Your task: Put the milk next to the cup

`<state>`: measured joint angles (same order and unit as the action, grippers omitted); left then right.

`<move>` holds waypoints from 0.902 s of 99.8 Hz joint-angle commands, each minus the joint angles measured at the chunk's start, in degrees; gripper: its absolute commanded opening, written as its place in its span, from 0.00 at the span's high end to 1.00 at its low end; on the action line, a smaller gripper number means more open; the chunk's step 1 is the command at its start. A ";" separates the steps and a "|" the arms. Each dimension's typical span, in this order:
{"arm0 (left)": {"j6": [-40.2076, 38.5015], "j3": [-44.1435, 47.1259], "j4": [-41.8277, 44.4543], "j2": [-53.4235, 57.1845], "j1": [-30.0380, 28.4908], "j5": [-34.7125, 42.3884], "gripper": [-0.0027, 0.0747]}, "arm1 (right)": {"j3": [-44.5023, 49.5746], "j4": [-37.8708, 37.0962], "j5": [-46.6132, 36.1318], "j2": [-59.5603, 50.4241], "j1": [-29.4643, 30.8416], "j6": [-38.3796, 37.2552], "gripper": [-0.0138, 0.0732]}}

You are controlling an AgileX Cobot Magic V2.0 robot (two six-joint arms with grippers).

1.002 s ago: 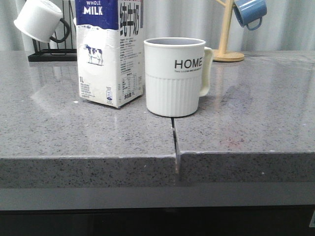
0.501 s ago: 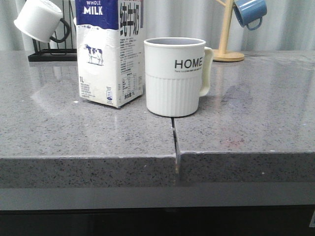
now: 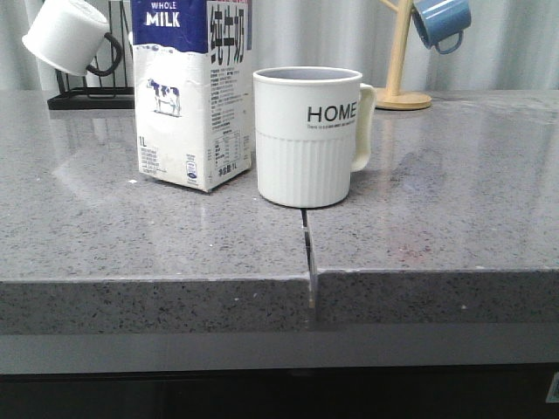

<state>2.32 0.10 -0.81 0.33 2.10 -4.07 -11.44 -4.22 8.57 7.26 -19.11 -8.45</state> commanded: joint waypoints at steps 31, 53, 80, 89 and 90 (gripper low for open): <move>-0.10 2.20 0.11 1.74 0.01 5.06 0.99 | 12.00 -0.82 -11.00 -6.66 19.56 0.07 0.92; -0.10 2.20 0.11 1.74 0.01 5.06 0.99 | 12.05 -0.07 -9.41 -9.01 20.18 0.07 0.92; -0.10 2.20 0.11 1.74 0.01 5.06 0.99 | 12.05 -0.07 -9.24 -9.01 20.18 0.07 0.92; -0.10 2.20 0.11 1.74 0.01 5.06 0.99 | 12.05 -0.07 -9.24 -9.01 20.18 0.07 0.92; -0.10 2.20 0.11 1.74 0.01 5.06 0.99 | 12.05 -0.07 -9.24 -9.01 20.18 0.07 0.92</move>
<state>2.32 0.10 -0.72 0.33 2.10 -3.90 1.62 -4.22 3.73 -0.64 0.78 -8.45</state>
